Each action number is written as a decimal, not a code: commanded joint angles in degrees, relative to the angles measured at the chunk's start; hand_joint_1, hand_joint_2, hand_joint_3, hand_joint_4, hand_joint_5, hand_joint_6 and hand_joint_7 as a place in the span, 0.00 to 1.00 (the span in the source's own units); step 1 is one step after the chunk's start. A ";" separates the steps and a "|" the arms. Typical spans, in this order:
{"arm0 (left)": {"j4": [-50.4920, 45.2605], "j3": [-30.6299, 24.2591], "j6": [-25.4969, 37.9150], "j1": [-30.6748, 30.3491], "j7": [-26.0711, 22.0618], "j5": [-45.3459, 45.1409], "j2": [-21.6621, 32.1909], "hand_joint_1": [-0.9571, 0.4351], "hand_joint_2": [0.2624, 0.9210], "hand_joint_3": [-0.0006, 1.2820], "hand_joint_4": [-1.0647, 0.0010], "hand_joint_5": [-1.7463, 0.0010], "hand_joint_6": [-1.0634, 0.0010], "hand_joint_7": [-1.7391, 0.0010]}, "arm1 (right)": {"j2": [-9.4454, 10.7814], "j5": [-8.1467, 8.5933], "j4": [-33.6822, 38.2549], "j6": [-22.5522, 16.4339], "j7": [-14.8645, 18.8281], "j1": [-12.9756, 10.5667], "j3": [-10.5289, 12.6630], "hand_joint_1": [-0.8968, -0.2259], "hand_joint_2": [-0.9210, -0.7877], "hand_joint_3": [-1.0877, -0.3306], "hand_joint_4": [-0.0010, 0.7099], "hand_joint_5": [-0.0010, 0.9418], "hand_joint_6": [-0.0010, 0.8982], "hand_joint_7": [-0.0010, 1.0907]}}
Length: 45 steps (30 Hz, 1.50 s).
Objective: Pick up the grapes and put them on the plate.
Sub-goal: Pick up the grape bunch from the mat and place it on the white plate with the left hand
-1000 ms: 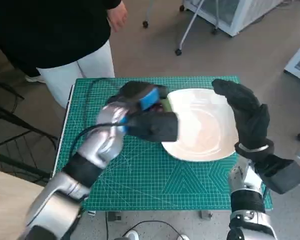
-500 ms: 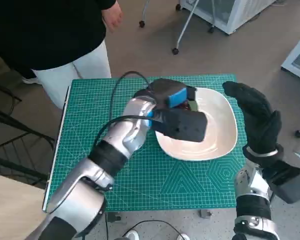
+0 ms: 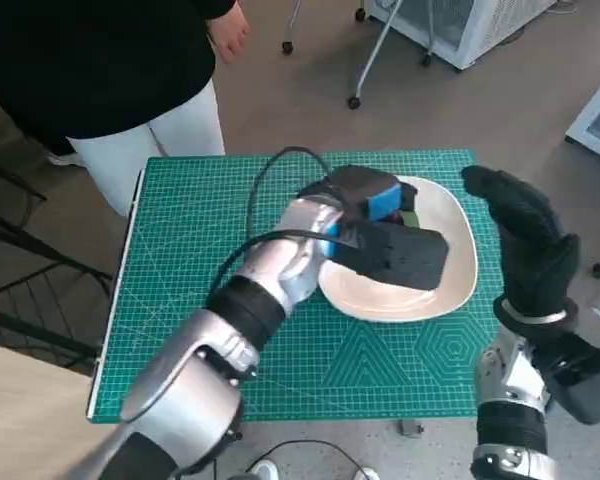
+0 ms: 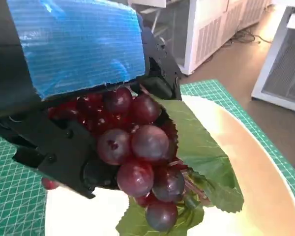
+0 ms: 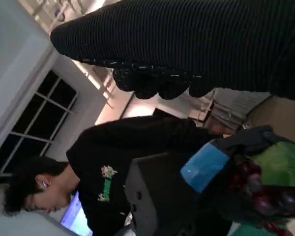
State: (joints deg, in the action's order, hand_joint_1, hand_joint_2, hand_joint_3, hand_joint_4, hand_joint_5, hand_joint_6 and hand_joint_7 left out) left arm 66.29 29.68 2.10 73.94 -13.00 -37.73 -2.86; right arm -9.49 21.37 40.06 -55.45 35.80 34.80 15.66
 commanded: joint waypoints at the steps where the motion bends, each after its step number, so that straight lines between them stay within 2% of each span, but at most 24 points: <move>1: 0.48 0.24 0.14 1.80 -0.51 0.55 -1.57 0.69 0.61 0.49 0.50 0.19 0.49 0.22 | -0.45 -1.16 -1.09 0.78 -1.86 -2.09 -0.35 0.54 0.00 0.67 0.31 0.00 0.24 0.00; 9: 1.36 1.03 -0.58 1.37 -0.21 -0.03 -1.99 0.69 0.62 0.49 0.50 0.19 0.49 0.21 | -0.40 -2.70 -1.80 0.45 -4.12 -2.69 -0.81 0.57 0.00 0.65 0.31 0.00 0.23 0.00; 21: 2.96 2.01 1.15 1.77 -0.37 -0.14 -2.42 0.69 0.86 0.30 0.55 0.20 0.55 0.21 | -0.50 -3.49 -1.64 0.49 -5.87 -2.76 -1.66 0.57 0.00 0.63 0.30 0.00 0.22 0.00; 29: 2.74 0.17 -0.88 0.90 -1.26 2.23 -2.03 0.69 0.93 0.24 0.56 0.20 0.56 0.21 | -0.50 -3.51 -1.79 0.92 -6.29 -2.73 -2.12 0.57 0.00 0.63 0.30 0.00 0.22 0.00; 31: 2.73 -0.34 -1.68 0.57 -1.34 2.93 -1.88 0.74 0.94 0.23 0.55 0.20 0.60 0.29 | -0.54 -3.44 -1.77 1.01 -6.34 -2.69 -2.22 0.56 0.00 0.63 0.29 0.00 0.22 0.00; 35: 2.88 -0.82 -2.58 0.25 -1.38 3.73 -1.71 0.89 0.96 0.19 0.50 0.21 0.70 0.66 | -0.58 -3.31 -1.76 1.15 -6.37 -2.66 -2.36 0.56 0.00 0.62 0.29 0.00 0.22 0.00; 36: 2.92 -0.85 -2.67 0.25 -1.37 3.78 -1.70 0.91 0.97 0.18 0.49 0.21 0.71 0.72 | -0.58 -3.30 -1.77 1.17 -6.37 -2.67 -2.38 0.56 0.00 0.62 0.29 0.00 0.22 0.00; 39: 3.09 -0.81 -2.74 0.30 -1.36 3.71 -1.71 0.93 0.99 0.16 0.49 0.21 0.73 0.80 | -0.57 -3.29 -1.78 1.21 -6.38 -2.66 -2.40 0.56 0.00 0.62 0.29 0.00 0.22 0.00; 40: 3.23 -0.62 -2.61 0.36 -1.37 3.50 -1.74 0.88 0.99 0.15 0.50 0.23 0.73 0.81 | -0.56 -3.28 -1.76 1.24 -6.37 -2.65 -2.41 0.56 0.00 0.62 0.29 0.00 0.21 0.00; 42: 3.59 -0.01 -2.20 0.53 -1.42 2.86 -1.81 0.70 0.99 0.13 0.53 0.34 0.74 0.85 | -0.53 -3.23 -1.68 1.33 -6.31 -2.59 -2.44 0.56 0.00 0.62 0.29 0.00 0.21 0.00; 43: 3.73 0.28 -2.03 0.59 -1.45 2.55 -1.85 0.59 1.00 0.12 0.55 0.43 0.74 0.87 | -0.54 -3.18 -1.64 1.38 -6.26 -2.57 -2.45 0.56 0.00 0.62 0.29 0.00 0.21 0.00; 45: 3.87 0.62 -1.86 0.65 -1.47 2.17 -1.88 0.45 1.00 0.12 0.57 0.59 0.73 0.91 | -0.56 -3.09 -1.56 1.42 -6.18 -2.54 -2.45 0.56 0.00 0.62 0.29 0.00 0.21 0.00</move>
State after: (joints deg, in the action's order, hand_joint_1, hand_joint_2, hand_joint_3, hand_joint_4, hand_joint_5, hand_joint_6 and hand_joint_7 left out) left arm 69.46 29.67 -0.01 74.07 -14.03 -35.23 -4.74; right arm -9.86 17.96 38.16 -54.98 29.85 33.16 13.40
